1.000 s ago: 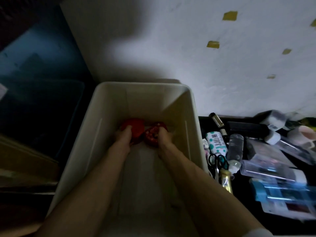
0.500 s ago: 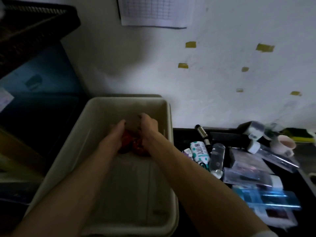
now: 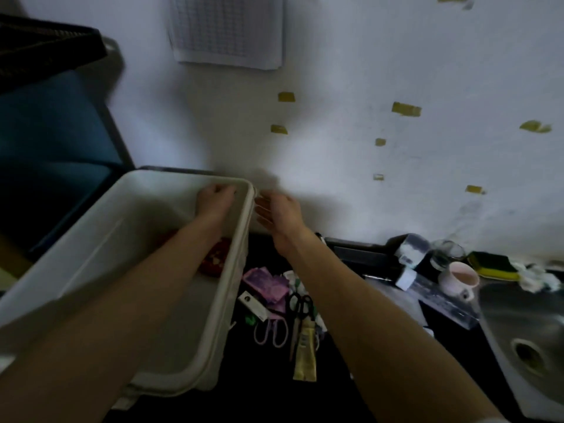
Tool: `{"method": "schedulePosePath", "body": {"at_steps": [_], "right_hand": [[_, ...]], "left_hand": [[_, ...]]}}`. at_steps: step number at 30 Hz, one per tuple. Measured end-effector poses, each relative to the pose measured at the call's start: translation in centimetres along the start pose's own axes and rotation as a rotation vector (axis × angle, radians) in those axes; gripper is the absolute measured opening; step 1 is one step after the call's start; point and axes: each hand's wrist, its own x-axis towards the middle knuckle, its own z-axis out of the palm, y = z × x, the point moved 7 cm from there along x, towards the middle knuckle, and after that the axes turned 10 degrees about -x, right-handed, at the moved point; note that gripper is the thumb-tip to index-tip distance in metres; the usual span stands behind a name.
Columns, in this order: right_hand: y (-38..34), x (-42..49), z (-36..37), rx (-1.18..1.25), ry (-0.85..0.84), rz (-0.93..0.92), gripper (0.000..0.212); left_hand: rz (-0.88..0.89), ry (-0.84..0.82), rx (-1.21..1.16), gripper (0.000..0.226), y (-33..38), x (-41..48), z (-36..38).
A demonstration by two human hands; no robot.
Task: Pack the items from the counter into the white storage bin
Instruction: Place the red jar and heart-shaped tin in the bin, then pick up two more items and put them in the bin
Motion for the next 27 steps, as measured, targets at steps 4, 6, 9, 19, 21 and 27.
{"method": "schedulePosePath", "body": {"at_steps": [4,6,9,19,21,27], "right_hand": [[1.6,0.4,-5.0,-0.046,0.048,0.052,0.008],[2.7,0.4,-7.0,-0.05,0.052,0.083,0.008],[4.5,0.3,-9.8,-0.089,0.061,0.108,0.011],[10.3,-0.1,-17.6,-0.74,-0.021,0.075,0.027],[11.4,-0.3,-18.2,-0.894,-0.083,0.081,0.028],[15.3,-0.4,-18.5,-1.194,-0.293,0.128,0.028]], "left_hand": [[0.145,-0.018,0.124,0.016,1.0,-2.7,3.3],[0.162,-0.034,0.13,0.016,0.6,-3.9,4.8],[0.113,-0.053,0.115,0.017,-0.9,-5.3,6.6],[-0.066,-0.166,0.207,0.005,-9.2,-7.9,9.0],[-0.12,-0.154,0.247,0.007,-11.8,-8.1,8.3],[-0.326,-0.102,0.31,0.023,-20.6,-8.0,5.2]]}}
